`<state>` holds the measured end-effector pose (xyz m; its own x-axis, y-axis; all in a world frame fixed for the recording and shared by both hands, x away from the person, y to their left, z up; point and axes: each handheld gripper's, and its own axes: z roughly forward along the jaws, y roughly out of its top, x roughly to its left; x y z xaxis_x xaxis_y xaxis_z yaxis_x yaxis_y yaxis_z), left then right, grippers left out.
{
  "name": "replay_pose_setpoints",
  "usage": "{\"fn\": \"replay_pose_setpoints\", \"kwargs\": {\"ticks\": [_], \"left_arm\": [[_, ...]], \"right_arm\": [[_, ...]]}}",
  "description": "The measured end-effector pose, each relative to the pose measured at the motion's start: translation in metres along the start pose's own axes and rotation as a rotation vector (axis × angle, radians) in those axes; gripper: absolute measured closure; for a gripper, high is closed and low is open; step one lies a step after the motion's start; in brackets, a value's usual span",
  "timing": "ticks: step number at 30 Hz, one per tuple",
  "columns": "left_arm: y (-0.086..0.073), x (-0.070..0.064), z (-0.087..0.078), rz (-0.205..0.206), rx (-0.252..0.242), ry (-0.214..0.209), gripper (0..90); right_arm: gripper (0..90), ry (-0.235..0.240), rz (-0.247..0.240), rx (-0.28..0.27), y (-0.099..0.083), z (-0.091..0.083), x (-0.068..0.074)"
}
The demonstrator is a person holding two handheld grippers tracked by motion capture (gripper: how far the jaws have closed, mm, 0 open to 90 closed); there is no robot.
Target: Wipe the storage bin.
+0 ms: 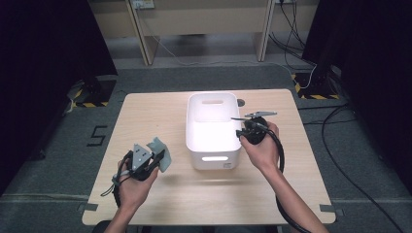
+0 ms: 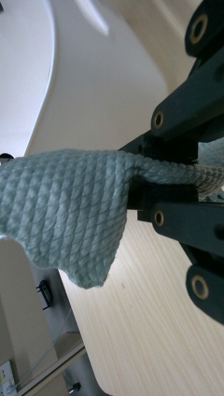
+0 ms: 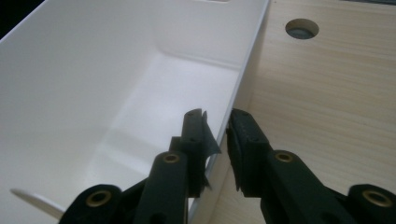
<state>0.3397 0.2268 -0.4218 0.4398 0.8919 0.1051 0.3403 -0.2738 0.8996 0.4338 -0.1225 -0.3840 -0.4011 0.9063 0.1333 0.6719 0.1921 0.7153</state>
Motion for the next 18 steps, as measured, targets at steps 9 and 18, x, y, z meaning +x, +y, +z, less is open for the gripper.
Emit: {"fn": "replay_pose_setpoints", "kwargs": {"ticks": [9, 18], "left_arm": [[0.013, 0.030, 0.019, 0.010, 0.022, 0.073, 80.7], [0.017, 0.050, 0.050, 0.014, 0.037, 0.049, 80.6]], "right_arm": [[86.3, 0.088, -0.130, 0.038, 0.002, -0.005, -0.002], [89.0, 0.018, -0.089, -0.102, -0.006, -0.048, -0.006]]}}
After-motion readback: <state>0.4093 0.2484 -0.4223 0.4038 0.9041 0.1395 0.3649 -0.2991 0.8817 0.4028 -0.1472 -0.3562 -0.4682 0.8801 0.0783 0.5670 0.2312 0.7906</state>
